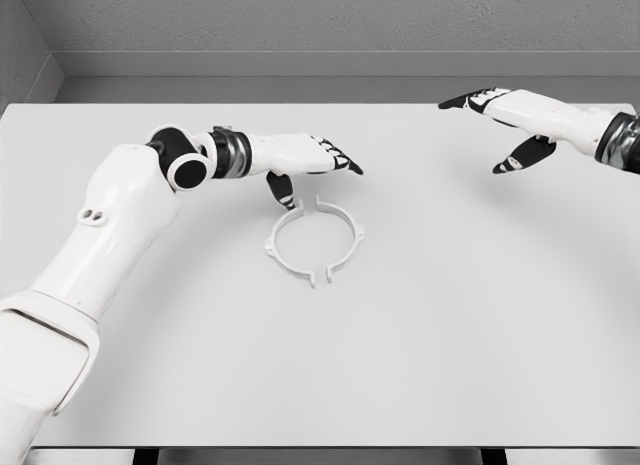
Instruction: Assemble PVC drainage pipe clamps
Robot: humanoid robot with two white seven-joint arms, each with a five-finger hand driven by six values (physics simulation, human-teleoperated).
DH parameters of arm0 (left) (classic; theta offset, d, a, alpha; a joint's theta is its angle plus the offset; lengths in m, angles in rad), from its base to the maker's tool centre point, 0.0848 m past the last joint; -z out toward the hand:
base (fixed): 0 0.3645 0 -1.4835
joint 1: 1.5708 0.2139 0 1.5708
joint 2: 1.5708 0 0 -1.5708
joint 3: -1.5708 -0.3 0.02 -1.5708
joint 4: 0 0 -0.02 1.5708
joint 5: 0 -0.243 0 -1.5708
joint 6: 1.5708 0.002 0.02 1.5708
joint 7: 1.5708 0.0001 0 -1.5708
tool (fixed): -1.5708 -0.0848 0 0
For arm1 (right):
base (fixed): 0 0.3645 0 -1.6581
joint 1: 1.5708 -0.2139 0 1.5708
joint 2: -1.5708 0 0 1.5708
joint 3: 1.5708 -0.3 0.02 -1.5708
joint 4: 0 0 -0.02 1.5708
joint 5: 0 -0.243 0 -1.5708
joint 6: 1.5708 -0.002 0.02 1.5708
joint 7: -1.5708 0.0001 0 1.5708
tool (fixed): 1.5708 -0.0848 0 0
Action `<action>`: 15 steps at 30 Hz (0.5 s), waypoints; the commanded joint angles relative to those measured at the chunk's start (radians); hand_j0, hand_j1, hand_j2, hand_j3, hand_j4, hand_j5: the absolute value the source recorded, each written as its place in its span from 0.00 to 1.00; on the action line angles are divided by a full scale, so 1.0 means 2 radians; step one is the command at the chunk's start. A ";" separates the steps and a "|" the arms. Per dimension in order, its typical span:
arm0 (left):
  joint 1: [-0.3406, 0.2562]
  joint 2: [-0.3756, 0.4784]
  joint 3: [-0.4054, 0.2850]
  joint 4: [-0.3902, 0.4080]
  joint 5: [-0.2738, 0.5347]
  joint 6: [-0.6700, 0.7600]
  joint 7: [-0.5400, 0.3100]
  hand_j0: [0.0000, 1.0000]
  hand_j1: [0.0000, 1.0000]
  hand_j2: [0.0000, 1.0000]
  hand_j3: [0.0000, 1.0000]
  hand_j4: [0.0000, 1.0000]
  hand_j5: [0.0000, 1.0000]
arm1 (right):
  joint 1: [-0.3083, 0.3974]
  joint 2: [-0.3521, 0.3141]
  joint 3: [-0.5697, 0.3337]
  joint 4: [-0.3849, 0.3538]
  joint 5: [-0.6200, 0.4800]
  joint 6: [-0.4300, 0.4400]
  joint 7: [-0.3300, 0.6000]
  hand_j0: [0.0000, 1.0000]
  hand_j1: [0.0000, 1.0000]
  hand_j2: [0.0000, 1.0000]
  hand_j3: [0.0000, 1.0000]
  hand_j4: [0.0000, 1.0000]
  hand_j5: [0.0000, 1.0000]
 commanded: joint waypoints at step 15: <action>0.091 0.144 0.042 -0.156 0.170 0.001 0.000 1.00 1.00 1.00 1.00 1.00 1.00 | 0.000 -0.001 0.000 0.000 -0.004 0.001 0.000 1.00 1.00 1.00 1.00 1.00 1.00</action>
